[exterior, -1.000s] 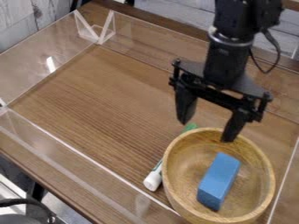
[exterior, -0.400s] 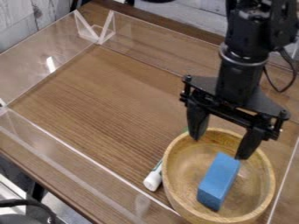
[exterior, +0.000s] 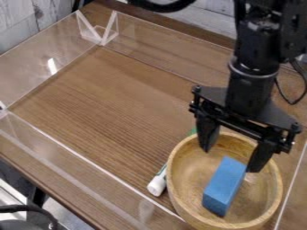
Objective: Remove the blue block from inside the brown bowl and put it on the table
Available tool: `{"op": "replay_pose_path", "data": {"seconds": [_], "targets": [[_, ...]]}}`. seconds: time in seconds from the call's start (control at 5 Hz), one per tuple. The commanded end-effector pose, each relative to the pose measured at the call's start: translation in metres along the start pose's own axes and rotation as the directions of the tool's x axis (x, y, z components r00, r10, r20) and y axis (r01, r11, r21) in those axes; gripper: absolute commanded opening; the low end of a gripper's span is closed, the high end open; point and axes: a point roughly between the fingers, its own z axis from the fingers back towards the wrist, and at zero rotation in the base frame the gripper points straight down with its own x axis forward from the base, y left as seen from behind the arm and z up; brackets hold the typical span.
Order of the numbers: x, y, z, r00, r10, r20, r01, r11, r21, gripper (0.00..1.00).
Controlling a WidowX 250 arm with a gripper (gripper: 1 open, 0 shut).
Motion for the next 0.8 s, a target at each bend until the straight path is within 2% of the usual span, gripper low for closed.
{"op": "replay_pose_path", "data": {"seconds": [0.0,0.4,0.6], "targets": [[0.002,-0.007,0.005,0.999,-0.017,0.038,0.018,1.0,-0.025,1.0],[0.005,-0.005,-0.005,0.998,-0.03,0.053,0.032,0.998,-0.046,1.0],[0.009,-0.002,-0.008,0.996,-0.046,0.074,0.05,0.997,-0.057,1.0]]}}
